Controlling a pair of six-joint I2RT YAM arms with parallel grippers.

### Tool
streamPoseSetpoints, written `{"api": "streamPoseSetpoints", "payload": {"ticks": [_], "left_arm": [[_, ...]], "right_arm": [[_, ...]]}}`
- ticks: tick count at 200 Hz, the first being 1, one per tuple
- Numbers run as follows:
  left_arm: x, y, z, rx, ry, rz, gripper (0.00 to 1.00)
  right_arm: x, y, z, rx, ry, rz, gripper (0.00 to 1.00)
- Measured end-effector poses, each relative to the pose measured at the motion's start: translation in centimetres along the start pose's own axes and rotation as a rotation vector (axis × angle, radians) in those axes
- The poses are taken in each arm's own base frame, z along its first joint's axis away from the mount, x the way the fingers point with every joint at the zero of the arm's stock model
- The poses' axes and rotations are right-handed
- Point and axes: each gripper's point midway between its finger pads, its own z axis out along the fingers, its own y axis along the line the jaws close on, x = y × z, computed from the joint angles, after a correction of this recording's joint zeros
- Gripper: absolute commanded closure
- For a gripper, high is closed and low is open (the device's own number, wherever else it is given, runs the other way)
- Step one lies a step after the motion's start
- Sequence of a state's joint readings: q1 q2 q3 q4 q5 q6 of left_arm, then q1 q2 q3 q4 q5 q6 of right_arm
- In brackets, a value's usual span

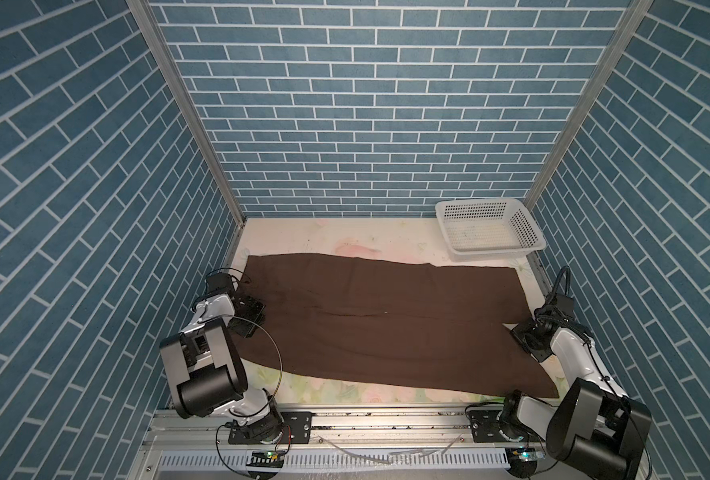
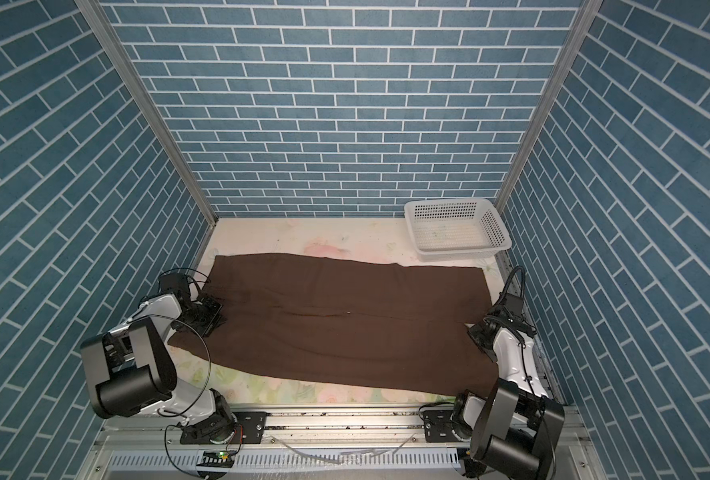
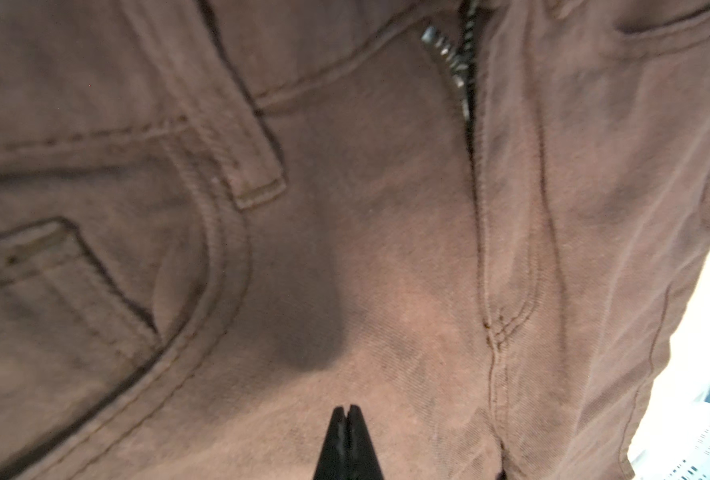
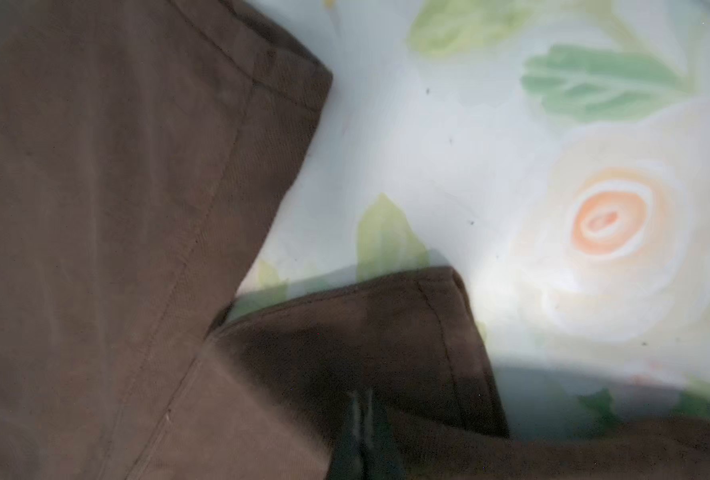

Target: Fold and stack the trousers

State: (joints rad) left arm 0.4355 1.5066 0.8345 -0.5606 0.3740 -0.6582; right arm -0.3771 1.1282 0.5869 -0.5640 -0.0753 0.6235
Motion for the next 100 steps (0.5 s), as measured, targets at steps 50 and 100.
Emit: {"api": "streamPoseSetpoints", "payload": {"ticks": [50,100], "left_arm": [[0.2,-0.7,-1.4,0.034,-0.021,-0.002,1.0],[0.5,-0.6,-1.7,0.029,-0.015,-0.005,1.0]], "right_arm": [[-0.8,-1.5,1.8,0.036,0.037,0.076,1.0],[-1.5,-1.8,2.9,0.027,0.039,0.116,1.0]]}}
